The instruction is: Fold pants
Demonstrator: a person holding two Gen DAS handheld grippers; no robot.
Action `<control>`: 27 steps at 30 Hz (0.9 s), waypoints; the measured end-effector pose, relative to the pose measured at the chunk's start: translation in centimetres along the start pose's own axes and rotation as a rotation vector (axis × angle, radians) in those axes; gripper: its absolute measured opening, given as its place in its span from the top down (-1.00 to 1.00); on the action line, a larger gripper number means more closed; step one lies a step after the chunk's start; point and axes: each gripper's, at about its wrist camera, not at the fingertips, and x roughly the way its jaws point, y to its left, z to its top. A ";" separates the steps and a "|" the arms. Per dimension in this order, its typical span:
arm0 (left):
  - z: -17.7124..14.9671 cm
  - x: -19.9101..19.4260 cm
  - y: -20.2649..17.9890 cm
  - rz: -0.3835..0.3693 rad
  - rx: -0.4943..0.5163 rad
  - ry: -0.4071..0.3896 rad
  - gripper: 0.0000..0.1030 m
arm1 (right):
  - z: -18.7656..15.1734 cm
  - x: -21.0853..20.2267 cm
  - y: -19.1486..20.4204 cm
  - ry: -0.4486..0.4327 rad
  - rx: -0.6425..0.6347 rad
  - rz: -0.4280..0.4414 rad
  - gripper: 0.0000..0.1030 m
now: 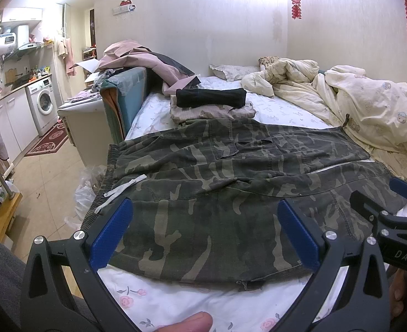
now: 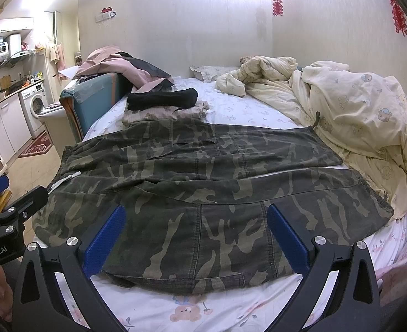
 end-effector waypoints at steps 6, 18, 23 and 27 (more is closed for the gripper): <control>-0.2 0.1 0.2 0.002 -0.001 -0.001 -1.00 | 0.0 0.0 0.0 -0.001 -0.001 -0.001 -1.00; -0.6 0.7 1.9 0.046 0.010 0.012 -1.00 | 0.0 0.0 0.0 0.005 0.012 0.007 -1.00; -0.7 2.9 7.0 0.189 -0.068 0.099 -1.00 | 0.4 -0.7 -0.7 0.020 0.060 0.032 -1.00; -2.1 6.4 13.7 0.394 -0.216 0.292 -1.00 | 0.7 -0.6 -1.4 0.031 0.122 0.076 -1.00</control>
